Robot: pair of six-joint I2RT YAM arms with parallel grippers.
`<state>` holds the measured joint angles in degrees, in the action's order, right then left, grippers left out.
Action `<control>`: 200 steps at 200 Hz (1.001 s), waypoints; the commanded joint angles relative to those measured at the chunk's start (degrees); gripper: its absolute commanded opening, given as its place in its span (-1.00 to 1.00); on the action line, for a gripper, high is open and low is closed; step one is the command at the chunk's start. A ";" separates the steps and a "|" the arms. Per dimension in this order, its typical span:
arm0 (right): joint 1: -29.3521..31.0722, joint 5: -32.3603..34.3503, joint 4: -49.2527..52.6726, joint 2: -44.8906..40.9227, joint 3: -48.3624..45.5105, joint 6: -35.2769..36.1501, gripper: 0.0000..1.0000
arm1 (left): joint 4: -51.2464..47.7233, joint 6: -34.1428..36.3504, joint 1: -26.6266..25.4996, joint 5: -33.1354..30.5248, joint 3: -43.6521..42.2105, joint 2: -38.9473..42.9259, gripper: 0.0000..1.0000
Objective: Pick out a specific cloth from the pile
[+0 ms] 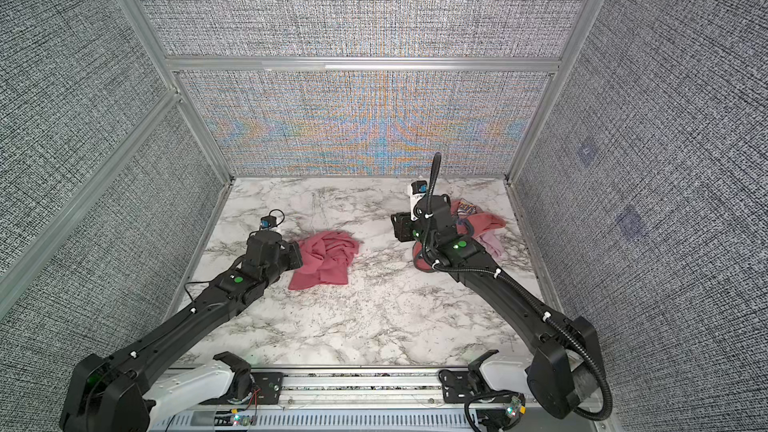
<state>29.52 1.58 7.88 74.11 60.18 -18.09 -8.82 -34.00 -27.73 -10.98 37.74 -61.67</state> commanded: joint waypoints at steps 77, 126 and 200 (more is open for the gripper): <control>-0.07 -1.41 -1.05 0.08 0.99 -1.43 0.13 | -2.64 -3.52 3.15 -3.88 -5.78 -0.54 -1.00; -0.07 -1.50 -1.02 -0.35 0.48 -1.89 0.13 | 0.29 -4.48 3.73 -4.19 -9.34 -4.79 -1.00; -0.07 -1.58 -1.05 -0.97 -0.32 -1.97 0.13 | 2.41 -7.26 3.93 -2.51 -11.07 -11.25 -1.00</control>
<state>29.50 -0.08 7.75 73.47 60.20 -19.51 -6.83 -39.79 -23.88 -13.47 26.20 -72.55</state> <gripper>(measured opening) 0.563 0.078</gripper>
